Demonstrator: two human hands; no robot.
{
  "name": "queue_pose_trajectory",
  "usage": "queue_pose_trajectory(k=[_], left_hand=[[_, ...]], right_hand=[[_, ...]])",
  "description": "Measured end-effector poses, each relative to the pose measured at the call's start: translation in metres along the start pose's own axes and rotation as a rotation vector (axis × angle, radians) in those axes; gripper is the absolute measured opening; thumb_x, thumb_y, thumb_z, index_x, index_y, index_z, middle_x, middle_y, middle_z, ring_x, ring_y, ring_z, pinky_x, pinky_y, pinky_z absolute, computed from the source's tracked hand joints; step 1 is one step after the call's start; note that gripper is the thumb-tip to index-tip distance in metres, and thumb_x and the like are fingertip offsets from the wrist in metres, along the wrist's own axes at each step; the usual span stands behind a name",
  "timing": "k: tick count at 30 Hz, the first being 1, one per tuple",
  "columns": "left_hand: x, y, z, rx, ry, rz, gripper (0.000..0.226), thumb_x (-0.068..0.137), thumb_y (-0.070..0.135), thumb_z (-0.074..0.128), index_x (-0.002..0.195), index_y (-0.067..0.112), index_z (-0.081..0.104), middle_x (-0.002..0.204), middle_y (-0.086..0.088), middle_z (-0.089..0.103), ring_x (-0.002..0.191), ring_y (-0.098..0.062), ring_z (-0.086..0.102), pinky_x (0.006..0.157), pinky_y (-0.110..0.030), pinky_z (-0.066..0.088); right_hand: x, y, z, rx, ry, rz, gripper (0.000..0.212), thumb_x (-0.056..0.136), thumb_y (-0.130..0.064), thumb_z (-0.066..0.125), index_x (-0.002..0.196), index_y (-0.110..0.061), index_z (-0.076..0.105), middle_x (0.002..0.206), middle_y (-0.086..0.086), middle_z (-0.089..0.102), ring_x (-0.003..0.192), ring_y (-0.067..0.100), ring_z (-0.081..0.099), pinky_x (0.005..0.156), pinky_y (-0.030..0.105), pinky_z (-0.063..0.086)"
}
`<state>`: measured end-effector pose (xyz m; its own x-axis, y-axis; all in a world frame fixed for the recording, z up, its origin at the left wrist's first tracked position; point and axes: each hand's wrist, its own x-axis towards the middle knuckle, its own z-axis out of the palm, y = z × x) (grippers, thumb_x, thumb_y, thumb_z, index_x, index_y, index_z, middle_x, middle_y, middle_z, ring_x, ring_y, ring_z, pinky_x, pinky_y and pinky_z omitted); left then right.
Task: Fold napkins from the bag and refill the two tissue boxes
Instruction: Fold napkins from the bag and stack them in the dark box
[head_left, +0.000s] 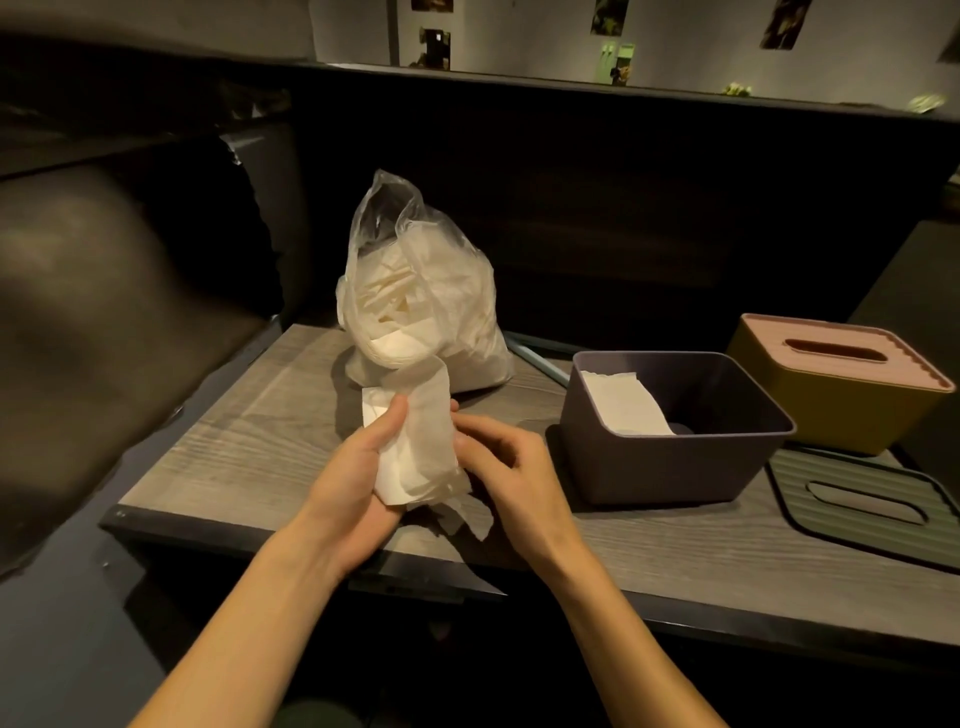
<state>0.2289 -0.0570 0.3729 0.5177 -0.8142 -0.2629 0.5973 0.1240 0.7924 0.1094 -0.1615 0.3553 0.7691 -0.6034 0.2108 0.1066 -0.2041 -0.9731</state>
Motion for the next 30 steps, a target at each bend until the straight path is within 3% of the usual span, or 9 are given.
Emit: queue_pose_trajectory(k=[3,5,9,12,16,21,27,30], left_hand=[[0.000,0.000,0.002,0.007,-0.002,0.013,0.051,0.099,0.041,0.053,0.133,0.006,0.065,0.129,-0.017,0.070,0.119,-0.030,0.069,0.107,-0.051,0.050],[-0.001,-0.001,0.003,0.011,-0.013,0.034,0.049,0.096,0.039,0.056,0.133,0.007,0.064,0.125,-0.017,0.072,0.113,-0.028,0.072,0.097,-0.046,0.059],[-0.003,-0.003,0.002,0.036,-0.081,0.069,0.044,0.098,0.021,0.062,0.139,0.005,0.057,0.129,-0.020,0.069,0.122,-0.034,0.067,0.103,-0.049,0.055],[-0.001,-0.004,-0.001,0.092,-0.106,0.074,0.044,0.093,0.008,0.067,0.135,0.003,0.058,0.125,-0.021,0.071,0.116,-0.032,0.070,0.096,-0.042,0.059],[-0.001,-0.006,-0.001,0.136,-0.124,0.080,0.045,0.086,0.006,0.071,0.130,0.001,0.062,0.122,-0.022,0.072,0.112,-0.031,0.071,0.094,-0.039,0.060],[0.003,-0.009,-0.005,0.074,-0.084,0.081,0.045,0.083,-0.004,0.070,0.127,-0.006,0.064,0.122,-0.025,0.071,0.114,-0.033,0.071,0.096,-0.041,0.060],[0.006,-0.009,-0.008,-0.002,-0.070,0.105,0.045,0.083,0.000,0.068,0.128,-0.003,0.064,0.123,-0.021,0.072,0.111,-0.028,0.072,0.089,-0.036,0.062],[0.005,-0.007,-0.007,-0.012,-0.098,0.093,0.039,0.094,0.005,0.062,0.132,0.003,0.063,0.126,-0.018,0.071,0.118,-0.029,0.069,0.096,-0.039,0.059]], right_hand=[[-0.001,-0.002,0.001,-0.083,-0.007,-0.007,0.025,0.099,-0.014,0.067,0.119,-0.022,0.077,0.106,-0.005,0.079,0.097,0.021,0.074,0.088,0.046,0.061],[-0.001,-0.002,0.004,-0.121,0.023,-0.007,0.023,0.097,-0.013,0.071,0.112,-0.026,0.080,0.101,-0.008,0.080,0.093,0.016,0.074,0.084,0.040,0.062],[0.002,0.002,0.003,-0.141,0.181,-0.023,0.017,0.094,-0.014,0.076,0.105,-0.026,0.081,0.091,-0.013,0.079,0.088,0.007,0.074,0.076,0.033,0.061],[0.002,0.000,0.002,-0.168,0.238,-0.058,0.006,0.092,-0.019,0.079,0.090,-0.024,0.078,0.080,-0.013,0.076,0.077,0.003,0.071,0.066,0.020,0.055],[0.001,-0.003,0.003,-0.140,0.296,-0.108,0.022,0.093,-0.024,0.078,0.074,-0.022,0.067,0.068,-0.009,0.067,0.064,0.002,0.060,0.060,0.020,0.047],[-0.004,-0.008,0.005,-0.027,0.283,-0.150,0.028,0.101,-0.036,0.058,0.093,-0.019,0.078,0.083,-0.006,0.075,0.079,0.009,0.071,0.065,0.024,0.053],[-0.011,-0.010,0.004,-0.063,0.544,-0.254,0.030,0.103,-0.042,0.054,0.096,-0.020,0.075,0.084,-0.009,0.070,0.082,0.013,0.067,0.067,0.020,0.051],[-0.016,-0.020,0.001,-0.089,0.548,-0.298,0.027,0.105,-0.045,0.050,0.098,-0.029,0.071,0.090,-0.011,0.068,0.085,0.013,0.066,0.065,0.022,0.051]])
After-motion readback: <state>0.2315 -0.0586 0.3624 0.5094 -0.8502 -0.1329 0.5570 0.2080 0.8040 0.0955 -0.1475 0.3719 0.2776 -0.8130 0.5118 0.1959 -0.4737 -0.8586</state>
